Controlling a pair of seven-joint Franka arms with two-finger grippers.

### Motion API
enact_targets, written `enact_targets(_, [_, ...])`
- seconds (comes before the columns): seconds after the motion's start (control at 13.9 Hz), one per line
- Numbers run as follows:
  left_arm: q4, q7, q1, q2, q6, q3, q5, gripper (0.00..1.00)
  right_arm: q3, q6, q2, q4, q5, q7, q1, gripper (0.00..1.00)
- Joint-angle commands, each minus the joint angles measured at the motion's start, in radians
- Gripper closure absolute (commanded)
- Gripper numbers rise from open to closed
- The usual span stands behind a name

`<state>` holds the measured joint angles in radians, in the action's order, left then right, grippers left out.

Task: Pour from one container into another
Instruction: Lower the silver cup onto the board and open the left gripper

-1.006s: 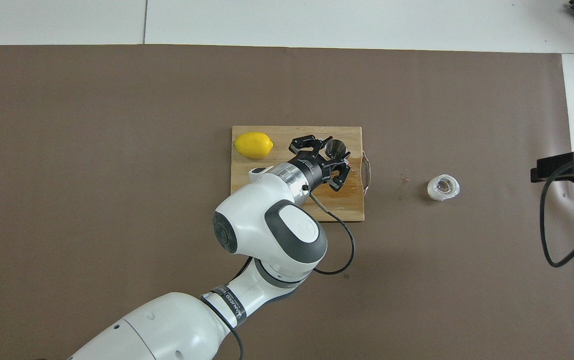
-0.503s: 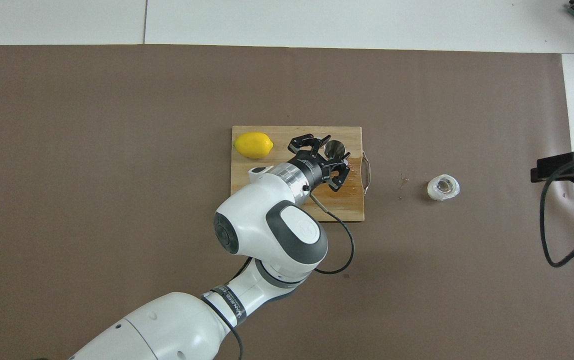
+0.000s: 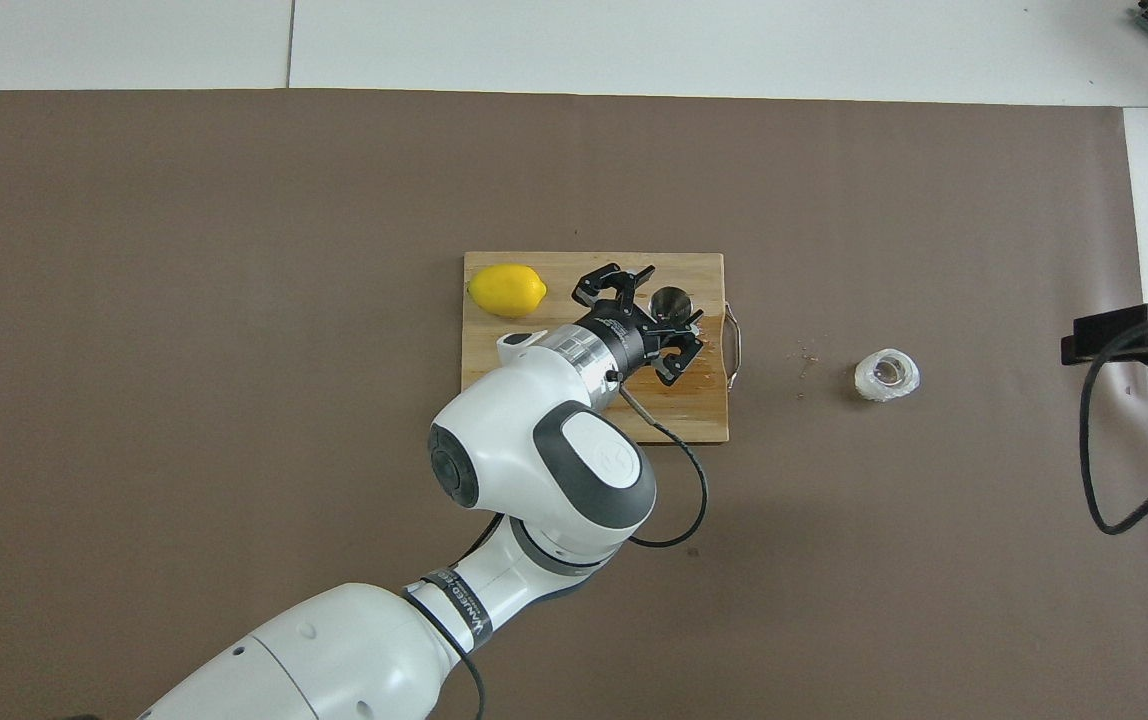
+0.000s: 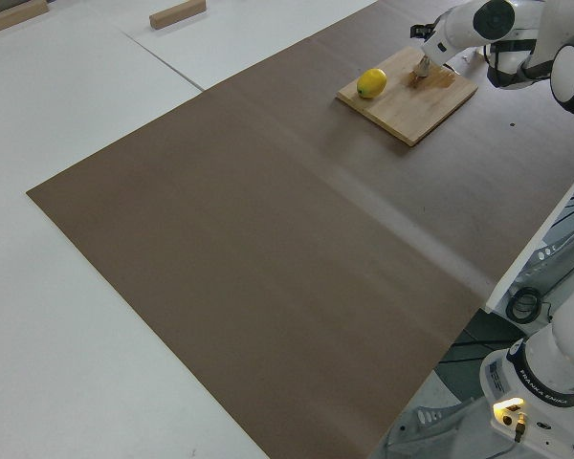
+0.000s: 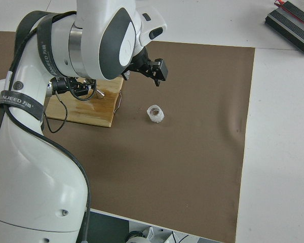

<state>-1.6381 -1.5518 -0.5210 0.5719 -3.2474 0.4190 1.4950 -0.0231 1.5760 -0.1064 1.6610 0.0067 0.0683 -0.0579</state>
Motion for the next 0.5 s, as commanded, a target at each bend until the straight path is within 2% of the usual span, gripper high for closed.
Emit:
enact_targets(0.0, [0.027, -0.001, -0.016, 0.017, -0.031, -0.005, -0.010, 0.00, -0.008, -0.004, -0.018, 0.017, 0.016, 0.011, -0.011, 0.00])
enact_targets(0.22, [0.049, 0.004, -0.019, 0.019, -0.037, -0.005, -0.012, 0.00, -0.008, -0.004, -0.018, 0.017, 0.016, 0.011, -0.011, 0.00])
enact_targets(0.43, [0.055, -0.001, -0.019, -0.012, -0.116, 0.037, -0.012, 0.00, -0.008, -0.004, -0.018, 0.017, 0.016, 0.011, -0.011, 0.00])
